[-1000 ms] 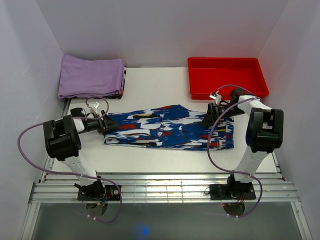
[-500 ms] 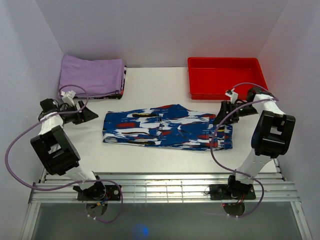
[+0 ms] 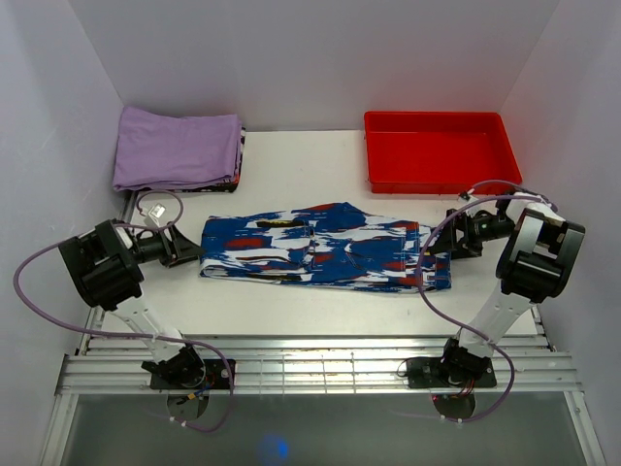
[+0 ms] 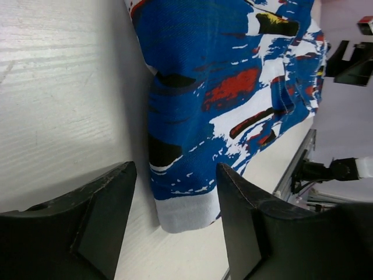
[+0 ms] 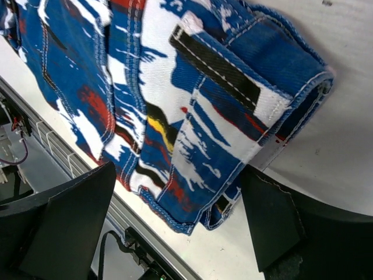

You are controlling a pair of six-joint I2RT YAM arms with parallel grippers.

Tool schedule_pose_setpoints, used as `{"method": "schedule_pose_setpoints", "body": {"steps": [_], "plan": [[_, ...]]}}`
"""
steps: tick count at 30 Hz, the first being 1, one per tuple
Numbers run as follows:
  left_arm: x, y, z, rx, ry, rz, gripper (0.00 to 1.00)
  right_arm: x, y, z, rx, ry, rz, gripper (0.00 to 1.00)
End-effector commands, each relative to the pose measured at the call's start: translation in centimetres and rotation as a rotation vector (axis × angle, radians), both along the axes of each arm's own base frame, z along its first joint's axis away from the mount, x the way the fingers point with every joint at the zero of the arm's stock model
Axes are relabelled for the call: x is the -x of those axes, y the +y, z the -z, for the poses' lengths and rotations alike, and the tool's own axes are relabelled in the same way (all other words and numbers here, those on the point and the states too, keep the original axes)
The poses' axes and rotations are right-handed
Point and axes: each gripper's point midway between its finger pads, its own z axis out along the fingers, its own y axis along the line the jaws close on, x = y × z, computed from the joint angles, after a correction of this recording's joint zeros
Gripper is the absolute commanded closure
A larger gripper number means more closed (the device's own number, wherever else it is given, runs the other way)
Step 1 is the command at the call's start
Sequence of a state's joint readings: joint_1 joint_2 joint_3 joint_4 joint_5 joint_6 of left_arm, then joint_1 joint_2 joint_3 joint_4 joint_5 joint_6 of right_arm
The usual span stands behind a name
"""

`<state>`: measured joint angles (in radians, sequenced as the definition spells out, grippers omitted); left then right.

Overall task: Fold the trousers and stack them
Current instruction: Fold the trousers

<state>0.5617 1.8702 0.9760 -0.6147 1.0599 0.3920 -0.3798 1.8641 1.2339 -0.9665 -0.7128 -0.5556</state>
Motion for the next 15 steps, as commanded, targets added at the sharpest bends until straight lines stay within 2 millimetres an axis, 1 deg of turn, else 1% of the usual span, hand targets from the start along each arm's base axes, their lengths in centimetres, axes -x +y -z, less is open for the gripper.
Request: {"method": "schedule_pose_setpoints", "body": {"steps": [1, 6, 7, 9, 10, 13, 14, 15], "plan": [[-0.5, -0.2, 1.4, 0.032, -0.004, 0.002, 0.32, 0.5, -0.5, 0.9, 0.03, 0.028, 0.005, 0.07], [-1.5, -0.5, 1.2, 0.098, -0.009, -0.018, 0.47, 0.8, -0.5, 1.8, 0.035, 0.046, 0.012, 0.06], [-1.7, -0.4, 1.3, 0.101, -0.009, -0.023, 0.53, 0.8, -0.6, 2.0, 0.036, 0.048, 0.014, 0.06], [-2.0, -0.3, 1.1, 0.11, -0.016, -0.024, 0.61, 0.7, -0.8, 2.0, 0.042, 0.044, 0.016, 0.06], [-2.1, -0.3, 1.0, 0.114, -0.012, -0.029, 0.7, 0.5, -1.0, 1.9, 0.041, 0.035, 0.025, 0.06], [-2.4, -0.3, 0.4, 0.126, -0.029, -0.032, 0.85, 0.0, -1.9, 1.6, 0.059, 0.017, 0.037, 0.05], [-2.5, -0.3, 0.2, 0.126, -0.033, -0.034, 0.98, -0.2, -2.1, 1.5, 0.063, 0.013, 0.043, 0.05], [-2.6, -0.2, -0.1, 0.125, -0.039, -0.035, 1.0, -0.3, -2.3, 1.4, 0.065, 0.009, 0.049, 0.04]]}}
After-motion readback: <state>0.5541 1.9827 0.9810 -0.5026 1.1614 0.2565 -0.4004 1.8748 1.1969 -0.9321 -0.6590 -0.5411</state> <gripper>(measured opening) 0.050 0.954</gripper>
